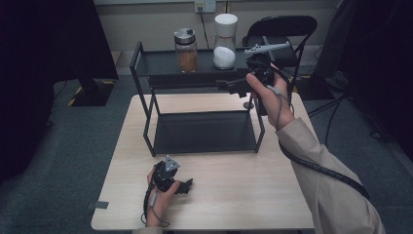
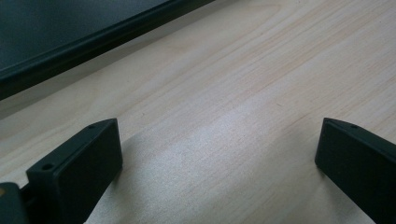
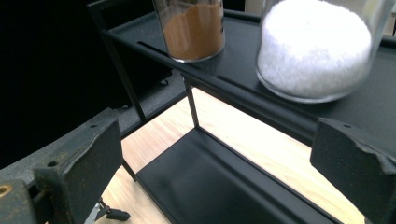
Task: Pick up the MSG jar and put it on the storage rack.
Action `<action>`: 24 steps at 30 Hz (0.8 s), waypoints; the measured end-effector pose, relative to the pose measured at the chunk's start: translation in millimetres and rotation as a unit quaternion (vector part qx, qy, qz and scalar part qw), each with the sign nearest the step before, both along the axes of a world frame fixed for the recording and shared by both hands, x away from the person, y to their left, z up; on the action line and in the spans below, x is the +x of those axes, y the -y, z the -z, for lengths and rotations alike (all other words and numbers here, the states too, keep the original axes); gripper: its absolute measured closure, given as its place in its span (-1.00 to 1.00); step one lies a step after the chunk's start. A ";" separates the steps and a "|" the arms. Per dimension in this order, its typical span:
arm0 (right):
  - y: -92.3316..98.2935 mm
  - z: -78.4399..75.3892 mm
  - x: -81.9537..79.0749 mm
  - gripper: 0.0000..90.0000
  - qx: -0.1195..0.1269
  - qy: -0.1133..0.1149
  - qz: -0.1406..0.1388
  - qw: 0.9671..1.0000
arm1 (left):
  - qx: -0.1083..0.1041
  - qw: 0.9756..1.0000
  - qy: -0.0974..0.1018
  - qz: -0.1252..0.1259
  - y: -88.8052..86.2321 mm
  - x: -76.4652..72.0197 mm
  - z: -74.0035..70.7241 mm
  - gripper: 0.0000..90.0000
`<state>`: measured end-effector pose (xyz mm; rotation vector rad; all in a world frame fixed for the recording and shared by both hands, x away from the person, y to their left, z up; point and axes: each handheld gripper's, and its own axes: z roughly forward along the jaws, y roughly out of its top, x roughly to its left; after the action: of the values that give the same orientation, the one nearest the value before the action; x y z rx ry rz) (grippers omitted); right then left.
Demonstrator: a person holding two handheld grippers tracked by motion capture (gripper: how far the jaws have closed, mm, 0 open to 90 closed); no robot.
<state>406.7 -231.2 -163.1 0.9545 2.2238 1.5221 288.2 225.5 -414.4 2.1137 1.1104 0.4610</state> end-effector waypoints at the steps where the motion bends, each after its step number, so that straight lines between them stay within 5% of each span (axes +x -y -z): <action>1: 1.2 0.9 -0.7 -0.98 0.002 -0.001 0.000 1.000 | 0.000 1.000 0.000 0.000 0.0 0.0 0.0 -1.00; 24: 16.9 47.3 -8.3 -0.99 0.000 -0.015 -0.010 1.000 | 0.000 1.000 0.001 0.000 0.0 -0.3 0.4 -1.00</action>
<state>398.4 -248.1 -210.4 0.9640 2.2609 1.5257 287.9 225.4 -414.8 2.1118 1.1097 0.4633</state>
